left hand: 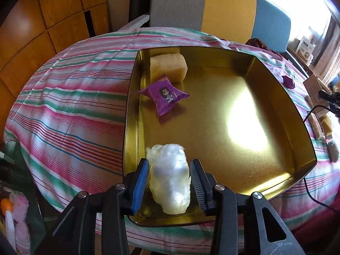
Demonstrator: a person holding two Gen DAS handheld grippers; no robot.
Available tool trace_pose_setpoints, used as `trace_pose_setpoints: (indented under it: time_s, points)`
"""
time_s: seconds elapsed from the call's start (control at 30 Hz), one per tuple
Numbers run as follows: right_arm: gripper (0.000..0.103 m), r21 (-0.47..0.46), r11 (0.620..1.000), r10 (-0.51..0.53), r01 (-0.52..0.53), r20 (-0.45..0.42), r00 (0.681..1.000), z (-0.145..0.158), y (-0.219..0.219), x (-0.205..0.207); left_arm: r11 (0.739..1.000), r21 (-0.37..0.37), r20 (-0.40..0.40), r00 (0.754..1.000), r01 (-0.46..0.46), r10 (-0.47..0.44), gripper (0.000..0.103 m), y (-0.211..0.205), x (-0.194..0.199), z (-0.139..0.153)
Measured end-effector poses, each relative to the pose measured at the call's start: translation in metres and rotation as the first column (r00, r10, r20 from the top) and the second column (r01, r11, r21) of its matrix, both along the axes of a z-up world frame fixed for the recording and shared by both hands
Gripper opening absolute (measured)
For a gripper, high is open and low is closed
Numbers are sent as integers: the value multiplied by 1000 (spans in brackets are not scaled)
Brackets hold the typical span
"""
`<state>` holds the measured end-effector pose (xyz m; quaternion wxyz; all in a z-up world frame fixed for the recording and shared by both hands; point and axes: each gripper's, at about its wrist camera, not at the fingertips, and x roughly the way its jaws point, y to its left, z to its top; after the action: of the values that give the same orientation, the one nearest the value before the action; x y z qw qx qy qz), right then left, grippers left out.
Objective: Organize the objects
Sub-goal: 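Release bundle into tray with left tool while right tool lowers white box in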
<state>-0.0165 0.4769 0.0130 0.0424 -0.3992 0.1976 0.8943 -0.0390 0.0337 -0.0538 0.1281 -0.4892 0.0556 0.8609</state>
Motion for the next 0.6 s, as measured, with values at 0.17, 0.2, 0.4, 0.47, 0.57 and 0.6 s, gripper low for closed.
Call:
trace_pose_setpoints:
  time_s: [0.17, 0.2, 0.4, 0.47, 0.57, 0.6]
  points:
    - [52, -5, 998, 61, -61, -26, 998, 19, -21, 1, 1000, 15, -26, 1000, -2, 3, 42, -2, 5, 7]
    - [52, -6, 997, 80, -80, -25, 996, 21, -28, 1, 1000, 25, -30, 1000, -5, 5, 42, -3, 5, 9]
    - [52, -42, 972, 230, -229, 9, 973, 32, -84, -6, 995, 92, -46, 998, -26, 30, 45, -14, 8, 17]
    - [52, -42, 952, 305, -304, 19, 952, 37, -113, -10, 993, 115, -59, 998, -31, 38, 45, -18, 11, 22]
    - [52, -46, 906, 423, -421, 62, 904, 37, -163, -20, 987, 151, -85, 994, -49, 62, 47, -30, 13, 31]
    - [52, -49, 886, 464, -462, 87, 882, 34, -181, -24, 984, 166, -95, 993, -61, 77, 47, -36, 13, 35]
